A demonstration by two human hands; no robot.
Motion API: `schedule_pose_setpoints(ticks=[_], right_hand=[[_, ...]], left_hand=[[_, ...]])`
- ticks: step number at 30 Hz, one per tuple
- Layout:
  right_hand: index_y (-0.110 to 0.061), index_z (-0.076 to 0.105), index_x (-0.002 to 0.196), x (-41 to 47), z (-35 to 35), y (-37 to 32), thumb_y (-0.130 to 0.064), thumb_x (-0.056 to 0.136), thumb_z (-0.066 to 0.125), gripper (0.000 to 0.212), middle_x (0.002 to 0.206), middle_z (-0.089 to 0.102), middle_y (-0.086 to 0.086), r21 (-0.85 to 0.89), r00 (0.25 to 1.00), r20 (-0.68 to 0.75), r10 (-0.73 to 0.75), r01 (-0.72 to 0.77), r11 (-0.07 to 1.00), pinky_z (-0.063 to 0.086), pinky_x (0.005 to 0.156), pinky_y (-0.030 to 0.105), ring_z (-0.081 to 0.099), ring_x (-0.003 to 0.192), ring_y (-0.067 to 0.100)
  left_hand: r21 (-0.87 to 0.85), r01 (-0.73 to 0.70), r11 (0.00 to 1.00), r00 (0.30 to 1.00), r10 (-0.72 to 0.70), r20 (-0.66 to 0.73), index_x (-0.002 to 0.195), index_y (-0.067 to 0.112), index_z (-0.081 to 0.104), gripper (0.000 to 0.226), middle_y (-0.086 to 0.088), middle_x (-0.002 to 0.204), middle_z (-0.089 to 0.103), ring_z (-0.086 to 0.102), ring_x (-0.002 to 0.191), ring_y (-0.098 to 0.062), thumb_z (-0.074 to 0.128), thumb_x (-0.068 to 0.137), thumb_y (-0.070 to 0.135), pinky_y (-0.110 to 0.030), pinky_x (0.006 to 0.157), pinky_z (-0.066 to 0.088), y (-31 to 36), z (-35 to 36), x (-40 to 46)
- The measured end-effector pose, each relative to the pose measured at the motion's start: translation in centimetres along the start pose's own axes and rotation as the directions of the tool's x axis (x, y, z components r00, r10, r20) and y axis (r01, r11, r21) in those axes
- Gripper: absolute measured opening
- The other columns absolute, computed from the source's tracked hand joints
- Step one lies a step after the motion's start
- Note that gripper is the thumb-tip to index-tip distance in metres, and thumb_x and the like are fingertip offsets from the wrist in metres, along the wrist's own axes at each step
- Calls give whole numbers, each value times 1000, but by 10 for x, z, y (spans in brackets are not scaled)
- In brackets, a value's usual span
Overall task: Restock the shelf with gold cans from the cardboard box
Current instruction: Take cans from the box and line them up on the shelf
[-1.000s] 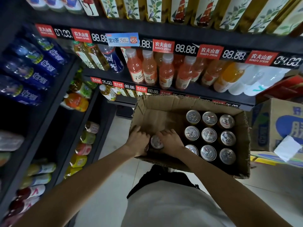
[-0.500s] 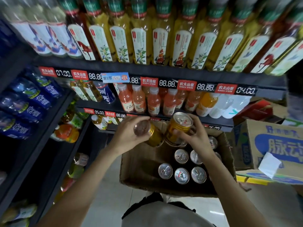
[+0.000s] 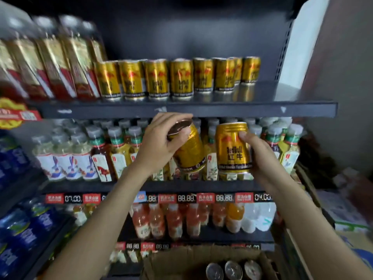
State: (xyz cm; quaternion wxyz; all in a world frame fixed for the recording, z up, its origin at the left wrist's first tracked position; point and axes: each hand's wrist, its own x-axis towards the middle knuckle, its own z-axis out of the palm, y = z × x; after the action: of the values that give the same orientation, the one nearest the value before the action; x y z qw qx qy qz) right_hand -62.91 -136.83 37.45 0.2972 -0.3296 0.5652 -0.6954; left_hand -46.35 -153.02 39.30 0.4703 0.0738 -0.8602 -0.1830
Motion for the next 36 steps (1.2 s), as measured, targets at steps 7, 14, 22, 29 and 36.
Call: schedule_pose_setpoints(ticks=[7,14,22,29,36], right_hand=[[-16,61,99,47,8,-78,-30,91,53,18,83,72,0,-17,951,-77,-300,299,954,57,70,27,69,77,12],[-17,43,134,113,10,-92,-28,92,51,44,127,55,17,-77,899,-202,-389,382,921,53,83,37,60,106,24],[-20,35,140,146,3,-85,-34,87,54,58,134,51,8,-295,893,-141,-427,374,879,44,102,49,52,120,24],[-20,27,146,141,-21,-86,-43,83,62,75,145,37,6,-596,859,-22,-512,400,696,37,109,44,41,131,22],[-22,25,144,143,-21,-81,-34,72,78,90,144,39,6,-797,758,70,-648,434,421,45,100,47,45,128,26]], left_hand=[[209,-191,959,973,213,-88,114,14,64,61,-1,113,64,50,107,-13,35,88,61,-25,91,34,28,-9,97],[306,-145,941,982,175,-74,118,13,62,56,-3,116,64,49,110,-20,39,87,53,-20,86,29,8,28,152],[381,8,925,990,45,-131,123,15,59,51,-3,122,62,46,115,-20,45,92,52,-28,92,35,-11,64,180],[521,-205,828,974,227,22,138,20,42,77,-5,136,47,42,126,-23,41,80,71,-37,105,33,-31,54,161],[665,-304,682,949,275,151,148,22,21,99,-6,146,38,30,139,-22,58,71,71,-48,117,-2,-44,40,153]])
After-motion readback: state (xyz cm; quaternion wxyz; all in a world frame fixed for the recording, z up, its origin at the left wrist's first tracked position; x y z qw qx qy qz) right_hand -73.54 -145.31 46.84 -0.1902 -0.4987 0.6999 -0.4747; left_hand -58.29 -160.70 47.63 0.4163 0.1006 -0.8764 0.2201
